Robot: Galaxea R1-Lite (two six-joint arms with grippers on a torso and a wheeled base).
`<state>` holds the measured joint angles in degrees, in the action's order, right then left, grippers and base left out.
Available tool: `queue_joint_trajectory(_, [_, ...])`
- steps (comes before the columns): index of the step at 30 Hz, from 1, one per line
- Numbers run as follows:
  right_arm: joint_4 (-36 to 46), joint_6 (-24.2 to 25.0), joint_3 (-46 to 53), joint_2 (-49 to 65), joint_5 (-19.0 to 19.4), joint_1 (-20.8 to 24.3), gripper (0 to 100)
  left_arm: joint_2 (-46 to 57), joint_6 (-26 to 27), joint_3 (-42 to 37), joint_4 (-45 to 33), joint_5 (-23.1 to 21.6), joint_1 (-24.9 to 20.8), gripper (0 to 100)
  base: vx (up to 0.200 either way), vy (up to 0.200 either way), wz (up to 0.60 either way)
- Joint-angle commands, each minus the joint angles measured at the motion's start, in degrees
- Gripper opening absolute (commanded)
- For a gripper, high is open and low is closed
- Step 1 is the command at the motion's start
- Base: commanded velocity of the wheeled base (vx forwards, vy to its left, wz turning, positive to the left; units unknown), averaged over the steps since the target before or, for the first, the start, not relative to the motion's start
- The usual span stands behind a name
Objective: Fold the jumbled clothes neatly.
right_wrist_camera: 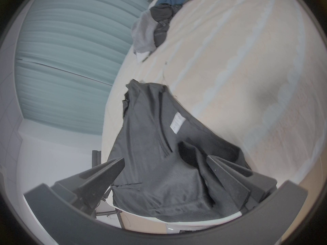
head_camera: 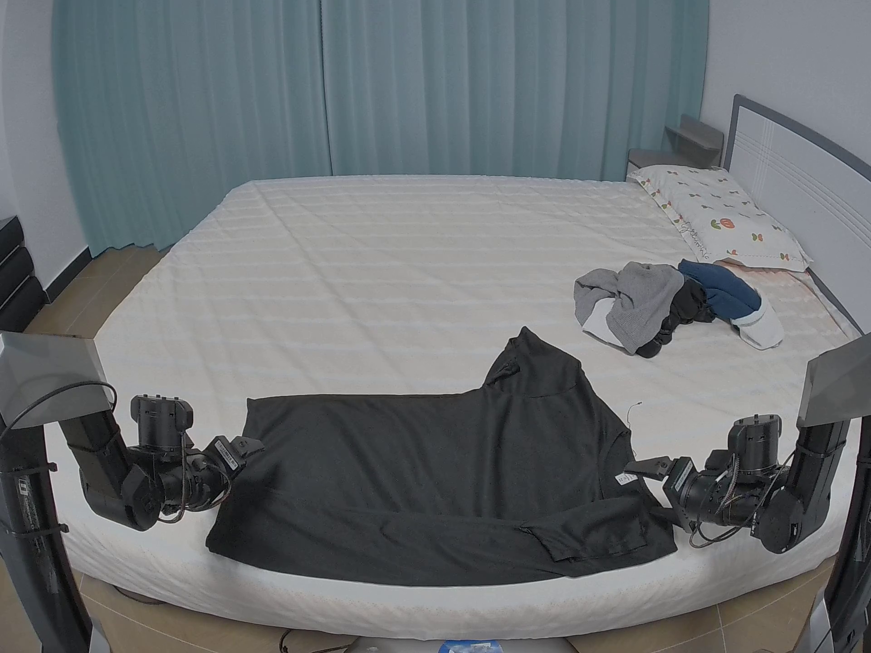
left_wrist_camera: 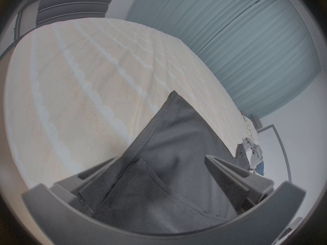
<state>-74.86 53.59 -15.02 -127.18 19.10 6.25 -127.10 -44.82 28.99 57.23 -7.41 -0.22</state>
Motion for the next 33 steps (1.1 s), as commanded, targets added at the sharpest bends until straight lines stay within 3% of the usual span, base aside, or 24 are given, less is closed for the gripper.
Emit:
queue_joint_trajectory(1, [-1.78, -1.82, 0.52, 1.76, -0.21, 0.07, 100, -1.22, 1.06, -0.34, -0.02, 0.12, -0.04, 0, 0.000, 0.000, 0.00])
queue_joint_trajectory(6, [-2.31, -5.69, 0.25, 0.71, -1.70, 0.16, 100, -2.28, 3.16, -0.78, -0.02, 1.08, 0.13, 0, 0.000, 0.000, 0.00])
queue_joint_trajectory(16, [-2.31, -9.03, -2.12, -2.98, -3.55, 2.97, 100, -1.66, 3.43, -2.97, 0.07, 1.44, 2.07, 0, 0.000, 0.000, 0.00])
queue_joint_trajectory(26, [-2.13, -15.80, -5.81, -6.41, -7.24, 3.94, 100, -1.92, 3.43, -2.97, -0.02, 1.52, 2.24, 0, 0.000, 0.000, 0.00])
queue_joint_trajectory(27, [-2.39, -16.15, -6.16, -7.02, -7.68, 4.38, 0, -2.01, 3.43, -2.97, -0.02, 1.44, 2.24, 0, 0.000, 0.000, 0.00])
queue_joint_trajectory(33, [-2.57, -19.49, -6.78, -9.57, -9.26, 5.17, 0, -2.10, 3.43, -3.06, -0.02, 1.44, 2.24, 0, 0.000, 0.000, 0.00])
